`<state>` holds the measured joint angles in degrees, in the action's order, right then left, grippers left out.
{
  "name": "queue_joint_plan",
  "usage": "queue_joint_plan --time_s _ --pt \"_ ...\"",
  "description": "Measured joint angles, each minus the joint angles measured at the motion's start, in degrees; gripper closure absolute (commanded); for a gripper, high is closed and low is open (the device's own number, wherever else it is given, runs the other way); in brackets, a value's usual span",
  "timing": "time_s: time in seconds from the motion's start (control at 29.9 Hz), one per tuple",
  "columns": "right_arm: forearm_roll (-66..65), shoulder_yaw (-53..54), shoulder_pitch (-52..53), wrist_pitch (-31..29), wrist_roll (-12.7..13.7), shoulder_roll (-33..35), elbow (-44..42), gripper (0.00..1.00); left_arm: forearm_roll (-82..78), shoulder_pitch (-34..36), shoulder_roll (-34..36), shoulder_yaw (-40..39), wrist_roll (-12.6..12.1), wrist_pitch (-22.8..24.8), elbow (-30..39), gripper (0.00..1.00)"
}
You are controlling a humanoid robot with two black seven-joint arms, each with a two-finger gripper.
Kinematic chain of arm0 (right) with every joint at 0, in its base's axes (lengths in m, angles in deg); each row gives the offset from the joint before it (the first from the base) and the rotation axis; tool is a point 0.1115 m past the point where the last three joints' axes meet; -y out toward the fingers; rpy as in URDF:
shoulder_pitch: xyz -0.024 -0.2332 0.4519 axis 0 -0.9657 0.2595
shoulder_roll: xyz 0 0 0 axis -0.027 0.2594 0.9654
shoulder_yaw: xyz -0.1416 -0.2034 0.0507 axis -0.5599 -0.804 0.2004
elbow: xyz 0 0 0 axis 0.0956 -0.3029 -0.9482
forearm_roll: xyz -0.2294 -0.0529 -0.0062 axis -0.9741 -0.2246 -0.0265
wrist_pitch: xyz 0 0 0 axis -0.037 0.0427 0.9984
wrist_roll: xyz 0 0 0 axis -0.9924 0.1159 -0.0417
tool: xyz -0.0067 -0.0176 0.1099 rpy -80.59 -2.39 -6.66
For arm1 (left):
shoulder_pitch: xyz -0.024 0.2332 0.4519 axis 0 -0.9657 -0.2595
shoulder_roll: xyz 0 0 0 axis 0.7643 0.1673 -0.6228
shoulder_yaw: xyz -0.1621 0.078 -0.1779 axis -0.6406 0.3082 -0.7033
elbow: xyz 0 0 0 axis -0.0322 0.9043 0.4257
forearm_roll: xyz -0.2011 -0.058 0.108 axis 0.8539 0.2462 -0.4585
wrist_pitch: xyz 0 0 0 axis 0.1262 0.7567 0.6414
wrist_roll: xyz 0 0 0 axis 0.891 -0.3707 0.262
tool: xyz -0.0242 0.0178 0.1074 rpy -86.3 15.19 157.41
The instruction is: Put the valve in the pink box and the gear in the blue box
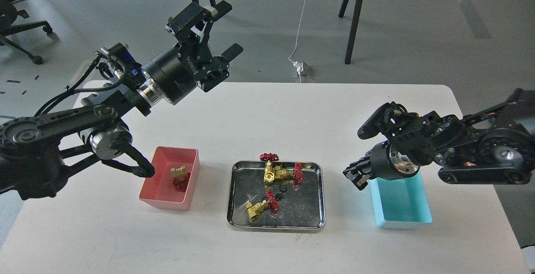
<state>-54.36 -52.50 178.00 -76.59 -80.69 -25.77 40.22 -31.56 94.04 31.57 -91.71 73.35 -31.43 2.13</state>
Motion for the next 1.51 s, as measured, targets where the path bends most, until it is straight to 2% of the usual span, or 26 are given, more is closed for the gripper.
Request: queue_joint_plan --time_s 0.1,0.27,0.3,0.4,0.47,0.54,0.8,0.9,1.0,1.1,1.27,1.37,1.51 --pt "-1.4 0.0 -1.0 0.0 0.0 6.6 0.3 0.83 0.0 -0.5 -0.3 0.0 0.0 0.1 0.0 0.01" --pt "-2.7 0.8 -4.3 0.0 0.0 11.1 0.4 0.8 0.0 -0.6 -1.7 0.0 0.0 0.1 -0.2 0.01" --pt "-2.7 1.0 -4.9 0.0 0.0 11.4 0.4 0.75 0.0 -0.6 -2.0 0.0 0.0 0.1 -0.3 0.01" --pt "-2.6 2.1 -6.1 0.3 0.0 11.6 0.5 0.47 -0.5 -0.7 -2.5 0.0 0.0 0.1 -0.3 0.01" --pt "-2.3 3.1 -7.0 0.7 0.0 11.7 0.4 0.33 -0.8 -0.7 -2.6 0.0 0.0 0.0 -0.4 0.01" --pt "-2.0 4.3 -7.9 0.8 0.0 12.2 0.4 0.0 -0.9 -0.7 -2.7 0.0 0.0 0.0 -0.8 0.01" --pt "-1.6 10.8 -10.2 0.7 0.1 14.1 0.1 0.0 -1.0 -2.3 -2.9 0.0 0.0 0.2 -2.8 0.01" --pt "2.9 20.8 -10.5 0.9 0.1 14.5 -2.5 0.0 -0.7 -2.6 -2.9 0.0 0.0 0.4 -4.3 0.01" --pt "17.0 34.6 -12.1 0.5 0.1 13.3 -8.4 0.0 -0.2 -2.7 -3.4 -2.5 0.0 2.9 -7.0 0.01" --pt "34.6 48.6 -14.1 -2.8 0.1 8.2 -17.5 0.0 0.2 -2.8 -4.0 -8.0 0.0 9.7 -10.6 0.01" --pt "63.4 69.2 -20.0 -17.5 -1.9 -3.4 -35.8 0.0 5.4 -3.1 -4.3 -13.3 0.0 23.6 -20.9 0.01" --pt "70.2 79.7 -25.1 -21.1 -3.7 -9.4 -45.1 0.0 11.0 -3.0 -4.9 -14.2 0.0 25.7 -28.0 0.01" --pt "72.1 88.0 -28.9 -21.7 -4.5 -16.7 -55.7 0.0 15.8 -2.6 -9.5 -15.4 0.0 26.1 -39.2 0.01"
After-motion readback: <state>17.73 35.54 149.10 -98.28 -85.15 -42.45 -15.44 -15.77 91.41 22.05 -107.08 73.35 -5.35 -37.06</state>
